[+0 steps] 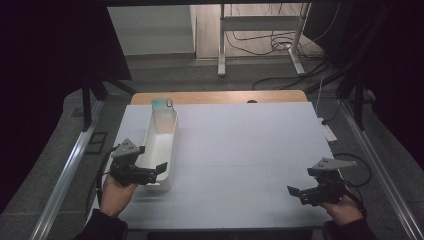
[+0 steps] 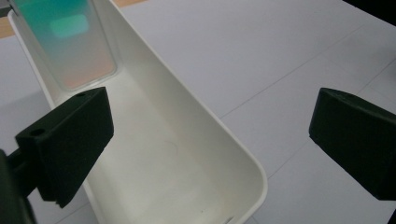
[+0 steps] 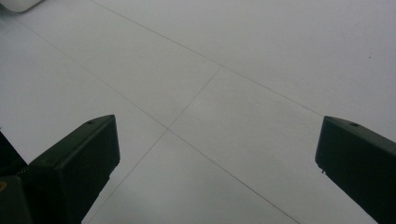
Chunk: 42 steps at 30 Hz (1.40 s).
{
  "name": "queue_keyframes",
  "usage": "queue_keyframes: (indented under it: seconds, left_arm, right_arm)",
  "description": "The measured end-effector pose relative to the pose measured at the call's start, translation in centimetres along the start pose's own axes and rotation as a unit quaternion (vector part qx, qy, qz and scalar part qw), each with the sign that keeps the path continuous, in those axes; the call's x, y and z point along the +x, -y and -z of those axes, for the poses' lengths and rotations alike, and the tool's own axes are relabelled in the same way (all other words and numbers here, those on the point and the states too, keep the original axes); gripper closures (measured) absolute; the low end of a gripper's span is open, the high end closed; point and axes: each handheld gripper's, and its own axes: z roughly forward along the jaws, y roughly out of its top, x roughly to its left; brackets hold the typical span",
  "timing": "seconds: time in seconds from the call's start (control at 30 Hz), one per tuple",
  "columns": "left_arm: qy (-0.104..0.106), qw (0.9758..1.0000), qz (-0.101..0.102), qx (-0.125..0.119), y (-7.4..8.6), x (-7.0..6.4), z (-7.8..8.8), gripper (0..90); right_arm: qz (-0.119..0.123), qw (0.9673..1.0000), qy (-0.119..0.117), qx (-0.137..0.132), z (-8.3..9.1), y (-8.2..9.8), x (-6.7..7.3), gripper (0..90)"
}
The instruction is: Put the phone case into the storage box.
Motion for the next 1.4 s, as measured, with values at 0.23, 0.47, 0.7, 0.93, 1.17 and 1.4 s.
queue_keyframes:
  seconds: [0.23, 0.47, 0.7, 0.93, 1.17, 1.4]
  left_arm:
    - [-0.005, 1.0, 0.0, -0.001, 0.6, -0.2, 0.6, 0.0]
    - [-0.011, 0.9999, 0.001, -0.001, 1.3, -0.4, 1.3, 0.0]
    - [-0.016, 0.9999, 0.0, 0.002, 1.9, -0.6, 1.8, 0.0]
    - [-0.02, 0.9998, 0.003, 0.009, 2.7, -0.7, 2.2, 0.0]
    - [-0.023, 0.9996, 0.01, 0.012, 3.5, -0.8, 2.6, 0.3]
    - [-0.034, 0.9993, 0.005, 0.017, 4.1, -1.0, 2.9, 0.3]
  right_arm:
    - [-0.001, 1.0, 0.0, 0.001, 0.0, 0.0, 0.0, 0.0]
    - [-0.001, 1.0, 0.0, 0.002, 0.0, 0.0, 0.0, 0.0]
    - [-0.001, 1.0, 0.0, 0.003, 0.0, 0.0, 0.0, 0.0]
    - [-0.002, 1.0, 0.0, 0.003, 0.0, 0.0, 0.0, 0.0]
    - [-0.002, 1.0, 0.001, 0.003, -0.1, 0.0, 0.0, 0.0]
    - [-0.001, 1.0, 0.001, 0.004, -0.1, 0.0, 0.0, 0.0]
